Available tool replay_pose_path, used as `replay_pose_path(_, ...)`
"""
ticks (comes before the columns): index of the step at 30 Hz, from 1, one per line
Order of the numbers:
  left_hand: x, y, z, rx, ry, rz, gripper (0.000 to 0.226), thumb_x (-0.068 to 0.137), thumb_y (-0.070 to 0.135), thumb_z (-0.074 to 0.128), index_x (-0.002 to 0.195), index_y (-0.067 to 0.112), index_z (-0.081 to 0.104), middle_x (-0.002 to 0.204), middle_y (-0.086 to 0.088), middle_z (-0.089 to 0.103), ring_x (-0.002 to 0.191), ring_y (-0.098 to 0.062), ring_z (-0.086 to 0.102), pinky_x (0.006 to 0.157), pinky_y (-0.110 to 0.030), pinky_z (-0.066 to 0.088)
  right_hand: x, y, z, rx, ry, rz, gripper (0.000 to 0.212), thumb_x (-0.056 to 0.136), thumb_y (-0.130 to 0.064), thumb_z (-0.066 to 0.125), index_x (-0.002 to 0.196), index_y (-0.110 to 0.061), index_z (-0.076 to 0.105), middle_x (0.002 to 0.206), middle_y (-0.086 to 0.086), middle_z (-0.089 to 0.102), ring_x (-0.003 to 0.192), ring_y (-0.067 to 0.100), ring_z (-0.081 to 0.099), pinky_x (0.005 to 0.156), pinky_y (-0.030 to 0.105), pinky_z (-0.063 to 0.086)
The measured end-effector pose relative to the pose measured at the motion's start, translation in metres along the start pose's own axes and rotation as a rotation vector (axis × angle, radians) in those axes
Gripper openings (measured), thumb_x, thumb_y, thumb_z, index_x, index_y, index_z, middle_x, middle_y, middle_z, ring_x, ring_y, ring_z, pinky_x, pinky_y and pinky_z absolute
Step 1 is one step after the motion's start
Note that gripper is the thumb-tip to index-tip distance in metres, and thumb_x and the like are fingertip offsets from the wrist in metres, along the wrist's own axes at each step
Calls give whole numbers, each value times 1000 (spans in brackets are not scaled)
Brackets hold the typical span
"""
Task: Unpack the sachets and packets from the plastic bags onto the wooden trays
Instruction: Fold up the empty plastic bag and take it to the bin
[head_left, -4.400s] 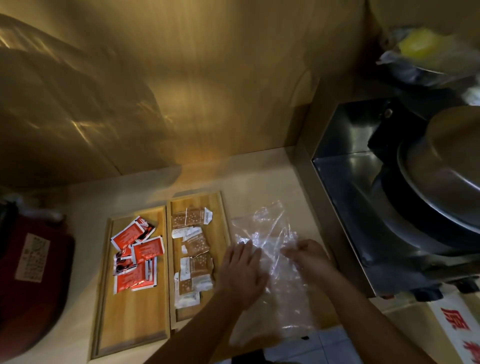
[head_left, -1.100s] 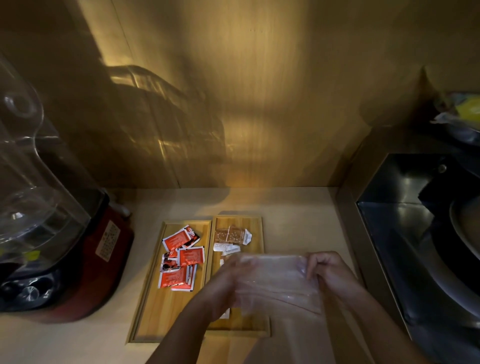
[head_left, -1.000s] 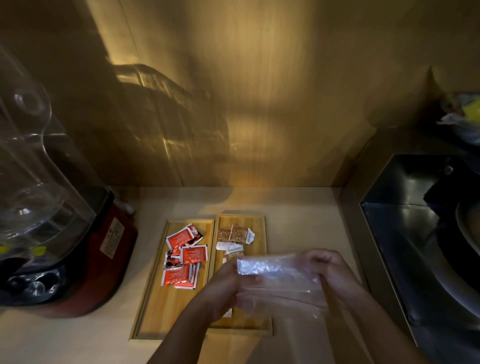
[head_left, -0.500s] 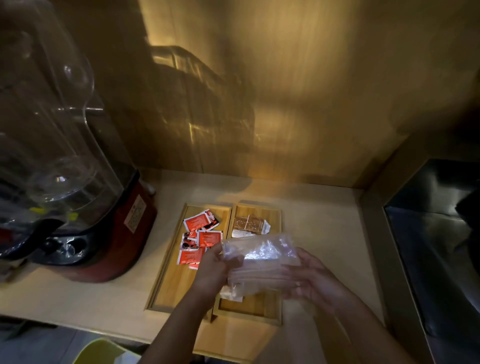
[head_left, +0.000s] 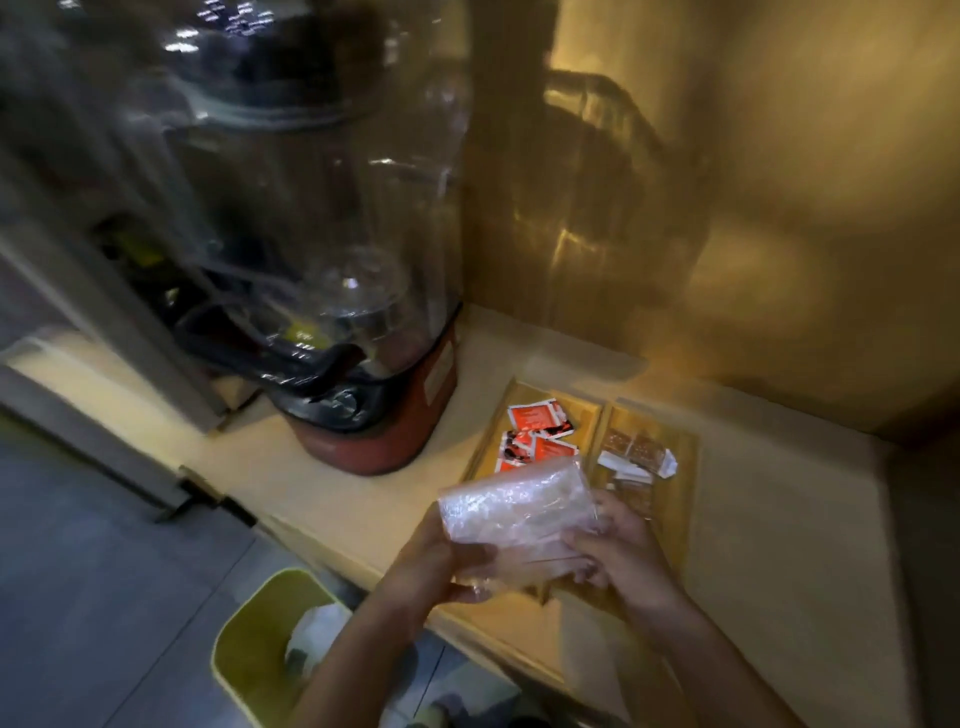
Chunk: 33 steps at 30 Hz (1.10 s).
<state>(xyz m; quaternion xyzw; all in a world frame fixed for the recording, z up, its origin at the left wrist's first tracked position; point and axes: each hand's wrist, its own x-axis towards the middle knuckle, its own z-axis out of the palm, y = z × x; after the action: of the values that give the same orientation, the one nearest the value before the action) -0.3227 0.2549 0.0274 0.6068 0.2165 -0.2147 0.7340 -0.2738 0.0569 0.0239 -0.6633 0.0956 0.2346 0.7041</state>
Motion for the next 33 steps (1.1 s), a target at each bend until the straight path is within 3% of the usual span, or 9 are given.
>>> replay_pose_path(7, -52, -31, -74, -356, 237, 36, 42, 77, -17, 56, 112, 7, 57, 80, -11, 74, 62, -18, 71, 48, -26, 55, 1, 18, 104, -210, -170, 30, 43, 81, 4, 59, 116, -19, 49, 91, 12, 64, 74, 24, 58, 53, 27, 45)
replay_pose_path(11, -69, -76, -117, -540, 486, -87, 44, 71, -4, 68, 112, 5, 56, 102, -23, 70, 82, -32, 67, 75, -41, 54, 1, 41, 156, -336, -299, 48, 52, 81, 7, 57, 121, -24, 46, 83, 9, 65, 53, 9, 54, 40, 19, 38)
replay_pose_path(14, -77, -109, -135, -734, 645, -152, 51, 72, 2, 69, 119, 3, 50, 111, -26, 66, 83, -31, 65, 72, -37, 54, 5, 67, 187, -498, -348, -44, 72, 78, 5, 58, 136, -34, 39, 101, 2, 63, 50, 3, 53, 41, 18, 42)
replay_pose_path(17, -79, -129, -145, -848, 845, -156, 44, 79, -1, 62, 117, 10, 44, 103, -23, 64, 75, -27, 61, 63, -32, 50, 11, 97, 219, -604, -395, -62, 68, 79, 1, 54, 130, -43, 46, 90, -13, 54, 54, -3, 47, 54, 12, 41)
replay_pose_path(20, -76, -133, -158, -750, 1073, -92, 37, 86, -6, 53, 112, 17, 42, 91, -15, 58, 70, -24, 56, 54, -28, 46, 22, 124, 249, -722, -486, -7, 49, 82, -4, 52, 105, -46, 64, 64, -15, 51, 54, 3, 44, 56, 18, 42)
replay_pose_path(24, -62, -150, -184, -343, 1166, 64, 15, 91, -1, 50, 95, 11, 57, 92, -14, 61, 79, -24, 57, 49, -10, 47, 40, 146, 277, -839, -484, -124, 32, 86, -5, 54, 112, -16, 67, 94, -2, 66, 84, 12, 59, 84, 31, 51)
replay_pose_path(28, -38, -174, -213, 15, 1183, 150, 15, 91, 7, 53, 100, 15, 63, 102, -6, 58, 90, -17, 57, 65, 1, 42, 65, 172, 299, -896, -491, -330, 33, 89, -19, 45, 115, -9, 64, 107, -9, 58, 100, 7, 55, 82, -3, 34)
replay_pose_path(30, -21, -195, -226, 116, 1154, 143, 23, 92, 22, 52, 112, 12, 61, 107, -3, 51, 95, -17, 54, 71, 1, 41, 81, 194, 305, -935, -491, -401, 38, 87, -22, 42, 116, -9, 62, 106, -8, 58, 97, 1, 52, 80, -7, 31)
replay_pose_path(33, 9, -238, -244, 282, 1021, 37, 63, 81, 52, 36, 131, 15, 50, 124, -7, 44, 111, -20, 48, 93, -17, 42, 109, 240, 308, -1072, -516, -427, 39, 87, -22, 43, 121, -10, 57, 115, 5, 64, 99, 16, 60, 83, 15, 43)
